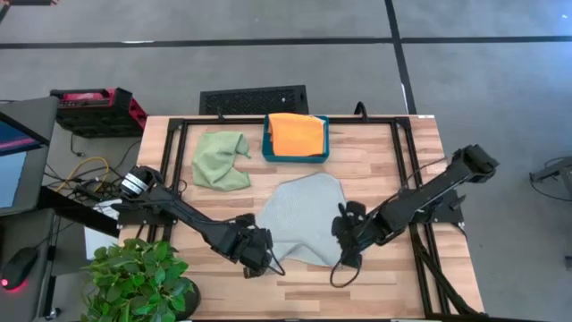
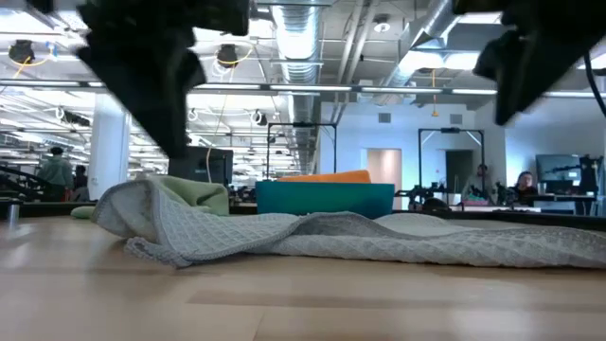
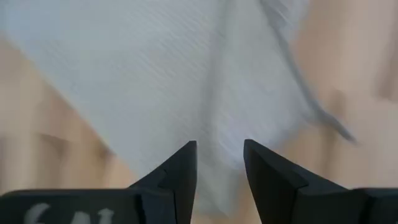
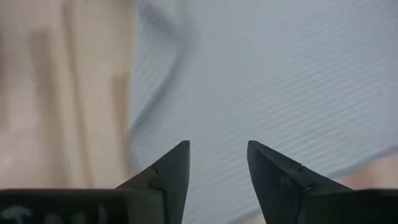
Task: Fold microfiber towels
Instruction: Fold the gray towel
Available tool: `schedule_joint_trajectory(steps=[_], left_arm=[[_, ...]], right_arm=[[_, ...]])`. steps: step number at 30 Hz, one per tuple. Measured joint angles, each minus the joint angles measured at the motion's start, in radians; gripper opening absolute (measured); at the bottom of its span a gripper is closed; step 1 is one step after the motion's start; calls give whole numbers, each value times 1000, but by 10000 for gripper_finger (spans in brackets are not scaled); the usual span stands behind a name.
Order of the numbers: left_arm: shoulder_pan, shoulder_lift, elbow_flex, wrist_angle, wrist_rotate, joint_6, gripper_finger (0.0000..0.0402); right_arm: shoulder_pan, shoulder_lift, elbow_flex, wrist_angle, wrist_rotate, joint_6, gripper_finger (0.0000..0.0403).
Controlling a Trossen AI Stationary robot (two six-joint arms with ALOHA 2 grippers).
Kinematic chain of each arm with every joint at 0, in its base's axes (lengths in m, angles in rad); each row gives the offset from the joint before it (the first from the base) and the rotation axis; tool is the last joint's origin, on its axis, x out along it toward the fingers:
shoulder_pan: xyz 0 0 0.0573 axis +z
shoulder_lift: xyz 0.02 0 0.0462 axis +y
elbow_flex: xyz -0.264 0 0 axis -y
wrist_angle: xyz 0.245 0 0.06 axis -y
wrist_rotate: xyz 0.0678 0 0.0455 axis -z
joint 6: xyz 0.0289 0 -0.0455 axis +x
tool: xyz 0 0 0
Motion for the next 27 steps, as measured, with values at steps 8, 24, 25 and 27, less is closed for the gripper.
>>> schedule_joint_trajectory(steps=[8, 24, 25, 27], left_arm=[[81, 16, -35, 3, -145, -7, 126], [222, 19, -72, 8, -270, 4, 126], [224, 19, -72, 7, -245, 8, 126], [221, 19, -72, 11, -175, 38, 126]], right_arm=[[-67, -22, -8, -27, 153, -27, 178], [-228, 275, -64, 184, 26, -193, 154], [-226, 289, -63, 187, 18, -195, 153], [-219, 309, -64, 165, 21, -191, 151]])
